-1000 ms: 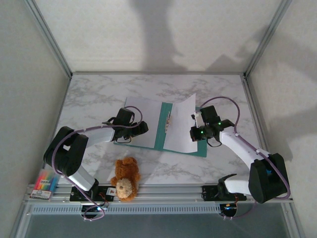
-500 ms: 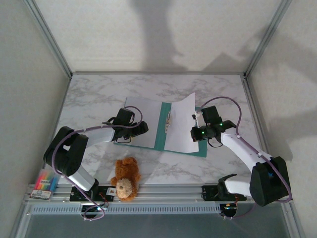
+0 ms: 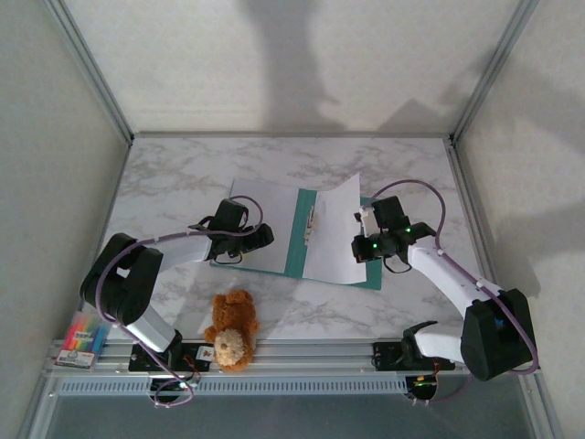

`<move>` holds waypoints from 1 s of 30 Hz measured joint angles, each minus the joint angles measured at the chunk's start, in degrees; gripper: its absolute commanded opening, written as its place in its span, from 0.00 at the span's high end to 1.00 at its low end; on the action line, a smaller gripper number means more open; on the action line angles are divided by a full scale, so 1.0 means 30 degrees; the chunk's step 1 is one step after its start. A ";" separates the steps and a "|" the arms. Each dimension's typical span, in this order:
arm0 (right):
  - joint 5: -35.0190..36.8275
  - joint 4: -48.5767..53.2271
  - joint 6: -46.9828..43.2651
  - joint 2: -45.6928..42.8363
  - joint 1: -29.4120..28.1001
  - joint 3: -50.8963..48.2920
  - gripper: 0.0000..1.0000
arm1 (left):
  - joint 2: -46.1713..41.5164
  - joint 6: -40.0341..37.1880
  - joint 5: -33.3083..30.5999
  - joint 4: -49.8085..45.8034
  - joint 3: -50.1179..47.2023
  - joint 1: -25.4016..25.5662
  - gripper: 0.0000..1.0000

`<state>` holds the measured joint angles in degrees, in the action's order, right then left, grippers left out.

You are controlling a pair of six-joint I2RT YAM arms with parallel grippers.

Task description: Put the files into the folder

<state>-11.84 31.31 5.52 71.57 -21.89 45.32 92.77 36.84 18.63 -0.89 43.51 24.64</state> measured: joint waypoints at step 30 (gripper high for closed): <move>0.1734 0.0947 0.0576 0.2936 0.0780 0.1348 0.49 | 0.0000 -0.0015 0.0007 -0.0007 0.0007 0.0000 0.15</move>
<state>-6.63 34.15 7.25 80.38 -19.55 49.36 92.77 36.80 18.65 -0.91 43.53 24.64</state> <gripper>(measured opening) 0.494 0.844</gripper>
